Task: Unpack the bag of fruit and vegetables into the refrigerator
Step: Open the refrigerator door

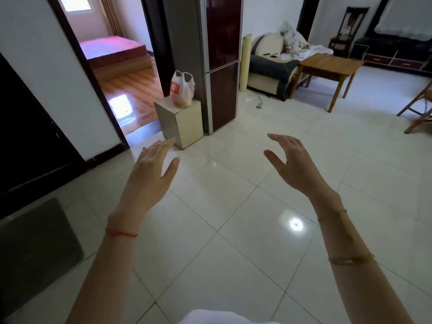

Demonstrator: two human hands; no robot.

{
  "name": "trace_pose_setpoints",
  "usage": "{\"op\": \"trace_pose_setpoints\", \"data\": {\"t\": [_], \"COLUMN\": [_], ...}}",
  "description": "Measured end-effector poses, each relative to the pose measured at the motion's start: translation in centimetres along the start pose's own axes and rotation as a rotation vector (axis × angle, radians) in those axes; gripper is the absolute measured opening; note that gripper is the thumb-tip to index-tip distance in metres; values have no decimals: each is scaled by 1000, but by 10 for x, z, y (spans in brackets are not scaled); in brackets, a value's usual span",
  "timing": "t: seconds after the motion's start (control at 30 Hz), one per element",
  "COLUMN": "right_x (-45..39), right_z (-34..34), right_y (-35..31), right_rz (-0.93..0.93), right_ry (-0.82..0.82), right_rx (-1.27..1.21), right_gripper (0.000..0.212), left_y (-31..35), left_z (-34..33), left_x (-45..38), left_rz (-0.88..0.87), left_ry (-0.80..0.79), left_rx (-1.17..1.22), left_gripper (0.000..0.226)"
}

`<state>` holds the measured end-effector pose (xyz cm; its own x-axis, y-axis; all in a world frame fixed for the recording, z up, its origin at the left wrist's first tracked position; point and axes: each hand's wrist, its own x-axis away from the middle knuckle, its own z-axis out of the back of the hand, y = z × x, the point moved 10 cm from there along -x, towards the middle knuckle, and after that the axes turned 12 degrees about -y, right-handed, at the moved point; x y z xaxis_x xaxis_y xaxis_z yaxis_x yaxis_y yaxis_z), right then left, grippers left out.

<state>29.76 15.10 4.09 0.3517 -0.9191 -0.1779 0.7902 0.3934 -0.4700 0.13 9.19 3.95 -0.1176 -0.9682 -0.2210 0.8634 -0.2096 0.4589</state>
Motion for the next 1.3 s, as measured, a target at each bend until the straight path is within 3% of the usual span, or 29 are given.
{"op": "trace_pose_setpoints", "data": {"t": [0.57,0.93,1.3], "right_x": [-102,-298,-472], "right_z": [-32,-38,-47], "right_y": [92,166,242], "right_rz": [-47,-77,-149], "right_ry": [-82,-103,-119], "right_rx": [-61,-56,-75], "right_gripper": [48,48,48], "left_y": [-18,-75,-122], "left_z": [-62,-89,-137], "left_x": [-98,-315,-532], "left_rz": [104,74,28], "left_ry": [-41,-44,-163], "left_rx": [25,47,91], "left_gripper": [46,46,52]}}
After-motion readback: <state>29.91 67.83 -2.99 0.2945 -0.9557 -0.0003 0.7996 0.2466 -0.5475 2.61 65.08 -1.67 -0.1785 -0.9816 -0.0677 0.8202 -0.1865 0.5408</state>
